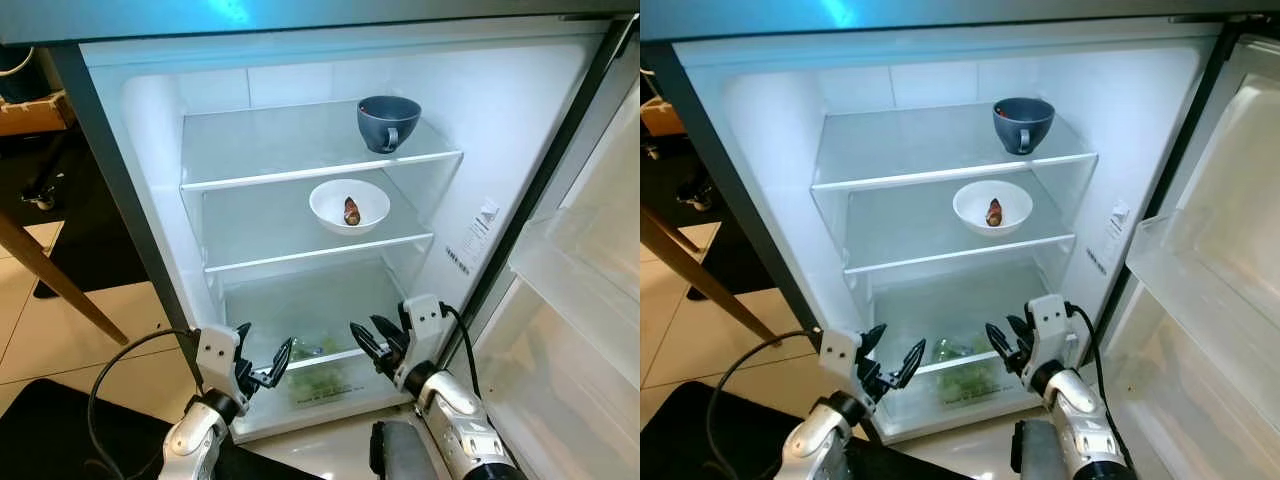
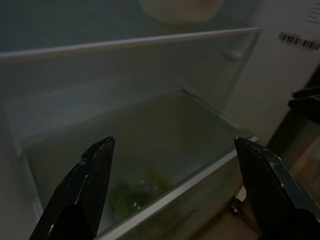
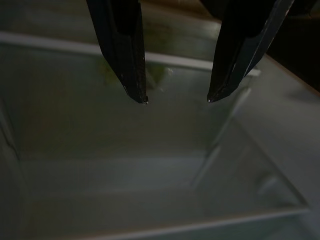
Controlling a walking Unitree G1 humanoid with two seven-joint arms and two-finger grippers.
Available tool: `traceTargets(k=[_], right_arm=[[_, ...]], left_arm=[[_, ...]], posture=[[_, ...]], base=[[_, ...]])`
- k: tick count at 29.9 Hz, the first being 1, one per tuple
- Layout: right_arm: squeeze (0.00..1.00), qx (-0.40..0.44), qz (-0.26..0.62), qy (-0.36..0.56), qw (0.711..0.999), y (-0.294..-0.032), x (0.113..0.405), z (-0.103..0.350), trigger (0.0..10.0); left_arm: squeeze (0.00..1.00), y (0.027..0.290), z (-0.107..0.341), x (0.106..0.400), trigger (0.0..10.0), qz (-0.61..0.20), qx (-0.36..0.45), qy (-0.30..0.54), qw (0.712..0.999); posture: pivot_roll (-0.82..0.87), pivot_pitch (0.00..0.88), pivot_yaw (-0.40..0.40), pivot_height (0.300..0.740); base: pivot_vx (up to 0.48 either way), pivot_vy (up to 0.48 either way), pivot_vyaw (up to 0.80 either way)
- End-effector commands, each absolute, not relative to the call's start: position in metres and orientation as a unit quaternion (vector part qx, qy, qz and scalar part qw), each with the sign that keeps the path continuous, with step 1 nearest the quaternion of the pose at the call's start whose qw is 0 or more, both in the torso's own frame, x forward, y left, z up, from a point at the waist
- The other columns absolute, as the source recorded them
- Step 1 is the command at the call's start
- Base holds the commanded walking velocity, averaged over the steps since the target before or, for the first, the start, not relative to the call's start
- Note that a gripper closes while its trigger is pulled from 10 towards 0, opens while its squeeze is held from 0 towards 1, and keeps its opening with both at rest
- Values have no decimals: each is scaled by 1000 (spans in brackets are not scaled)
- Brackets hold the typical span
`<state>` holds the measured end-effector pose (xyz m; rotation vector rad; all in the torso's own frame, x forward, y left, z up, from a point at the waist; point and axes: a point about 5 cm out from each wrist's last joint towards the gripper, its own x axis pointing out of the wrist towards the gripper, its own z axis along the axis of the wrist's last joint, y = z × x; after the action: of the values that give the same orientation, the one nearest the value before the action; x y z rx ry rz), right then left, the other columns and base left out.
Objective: Restocking fridge
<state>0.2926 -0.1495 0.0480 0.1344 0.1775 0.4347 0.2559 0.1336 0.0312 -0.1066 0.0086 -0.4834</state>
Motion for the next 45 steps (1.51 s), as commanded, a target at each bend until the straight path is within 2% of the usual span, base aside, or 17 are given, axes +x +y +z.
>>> traceTargets(k=[1,12,31,45], right_arm=[[0,71,209,107,969,-152,286,38,10000],[0,75,186,140,970,-166,275,19,10000],[0,71,197,138,968,-165,274,16,10000],[0,65,202,133,968,-161,272,16,10000]], left_arm=[[0,139,21,249,10000,-238,-44,26,970],[0,146,0,235,10000,-232,-34,75,969],[0,148,3,239,10000,-227,-32,60,971],[0,146,4,239,10000,-237,-22,60,969]], posture=[[-63,54,14,492],[-72,57,16,542],[-67,59,15,642],[-66,60,18,642]], base=[[0,0,0],[0,0,0],[0,0,0],[0,0,0]])
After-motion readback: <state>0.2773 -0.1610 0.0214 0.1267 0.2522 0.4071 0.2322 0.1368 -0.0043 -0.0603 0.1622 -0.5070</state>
